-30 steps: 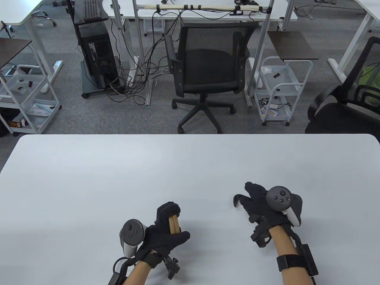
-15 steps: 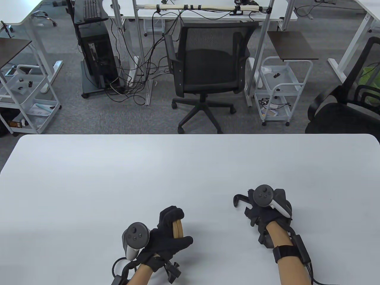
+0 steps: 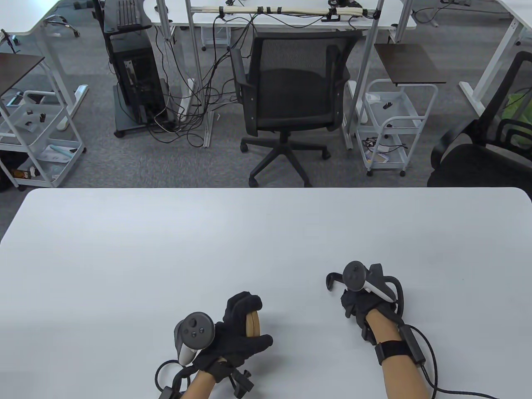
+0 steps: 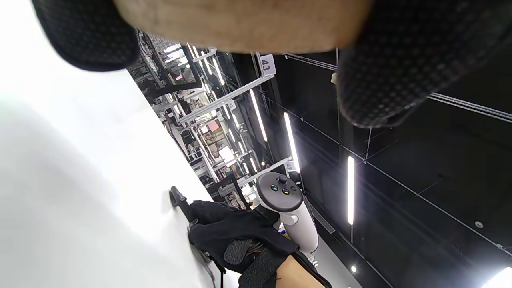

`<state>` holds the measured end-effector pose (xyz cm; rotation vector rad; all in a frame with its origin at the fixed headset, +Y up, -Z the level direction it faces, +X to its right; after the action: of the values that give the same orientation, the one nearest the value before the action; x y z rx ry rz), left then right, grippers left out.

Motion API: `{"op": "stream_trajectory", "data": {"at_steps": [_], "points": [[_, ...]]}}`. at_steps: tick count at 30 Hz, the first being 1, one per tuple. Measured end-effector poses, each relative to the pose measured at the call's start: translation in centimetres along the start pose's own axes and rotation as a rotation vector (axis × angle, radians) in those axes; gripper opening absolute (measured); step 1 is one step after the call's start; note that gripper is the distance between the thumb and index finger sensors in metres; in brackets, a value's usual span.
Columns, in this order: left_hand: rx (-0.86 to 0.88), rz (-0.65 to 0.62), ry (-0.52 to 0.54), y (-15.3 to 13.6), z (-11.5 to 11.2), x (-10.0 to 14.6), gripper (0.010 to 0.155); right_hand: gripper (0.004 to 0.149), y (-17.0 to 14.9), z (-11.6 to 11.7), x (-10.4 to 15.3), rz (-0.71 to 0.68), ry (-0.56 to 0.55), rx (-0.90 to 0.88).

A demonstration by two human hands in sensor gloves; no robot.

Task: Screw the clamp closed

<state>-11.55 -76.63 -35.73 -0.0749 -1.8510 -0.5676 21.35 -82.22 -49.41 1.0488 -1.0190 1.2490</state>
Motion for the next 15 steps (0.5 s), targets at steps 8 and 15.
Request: {"op": "stream_trajectory", "data": {"at_steps": [8,15], "points": [[-0.008,0.014,-0.014,-0.3,0.0,-0.2,0.094,0.066,-2.1,-1.0,0.1,-0.003,-0.048,-0.238],[-0.021,0.027,-0.043,-0.5,-0.6,-0.5,0.094,0.047,-5.4,-1.0,0.2,0.123,-0.087,-0.514]]}}
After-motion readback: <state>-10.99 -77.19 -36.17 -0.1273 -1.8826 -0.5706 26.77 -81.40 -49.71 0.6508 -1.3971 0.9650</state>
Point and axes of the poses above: the tracker on the back of each hand, its own y axis roughly to the thumb side, its own x axis roughly from the fingertips to the wrist, z = x × y, the point moved 5 cm from there along -x, roughly from the wrist to the fingertips, and after that the axes turned 4 degrees about z, right-handed, at the moved point
